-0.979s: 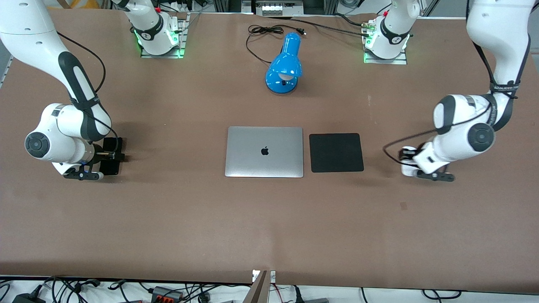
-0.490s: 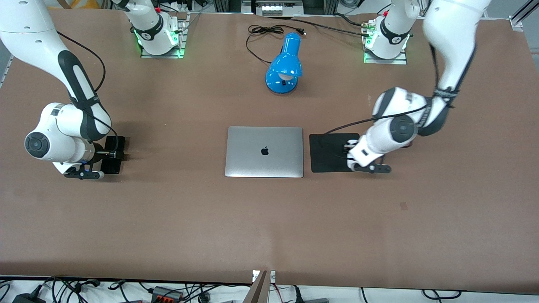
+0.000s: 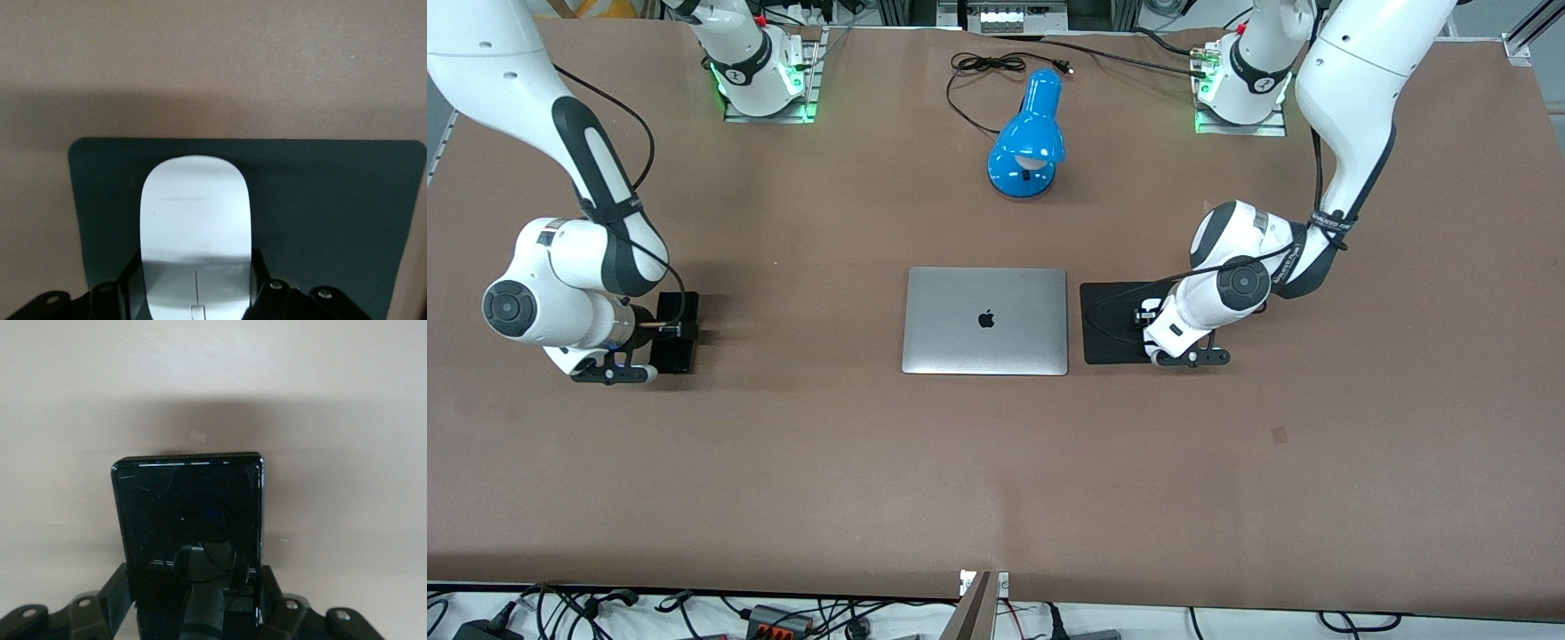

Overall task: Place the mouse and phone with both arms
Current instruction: 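Carry the mouse onto the black pad with the left gripper, then release the mouse and raise the left gripper while the right gripper carries the phone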

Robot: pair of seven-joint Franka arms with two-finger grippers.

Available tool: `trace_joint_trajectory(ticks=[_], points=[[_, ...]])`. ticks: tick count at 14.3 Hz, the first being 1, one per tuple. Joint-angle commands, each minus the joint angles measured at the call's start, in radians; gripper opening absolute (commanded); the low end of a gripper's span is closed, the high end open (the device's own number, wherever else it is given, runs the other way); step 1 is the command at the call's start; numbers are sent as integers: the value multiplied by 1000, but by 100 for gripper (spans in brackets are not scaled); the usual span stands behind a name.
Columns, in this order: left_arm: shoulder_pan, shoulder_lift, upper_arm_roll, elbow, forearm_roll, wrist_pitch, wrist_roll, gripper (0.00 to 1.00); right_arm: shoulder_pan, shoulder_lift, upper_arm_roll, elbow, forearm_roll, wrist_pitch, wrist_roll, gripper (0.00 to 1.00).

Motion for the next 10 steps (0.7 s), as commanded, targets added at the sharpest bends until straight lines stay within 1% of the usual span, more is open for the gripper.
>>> trace_joint_trajectory(ticks=[1, 2, 3, 5, 8, 10], points=[[2, -22, -2, -3, 21, 2, -35, 100, -1, -14, 102, 49, 7, -56, 88, 10], [5, -43, -2, 1, 21, -10, -35, 100, 7, -15, 145, 49, 7, -55, 157, 10], [11, -69, -1, 7, 21, -42, -35, 100, 23, -14, 174, 49, 7, -55, 240, 11], [43, -123, 2, 63, 21, -152, -31, 100, 85, 0, 185, 51, 7, -41, 363, 11], [79, -134, 1, 218, 61, -348, -20, 100, 163, 37, 185, 80, 9, -32, 478, 11], [94, -132, 2, 348, 73, -471, -18, 100, 207, 52, 185, 84, 9, -27, 509, 11]])
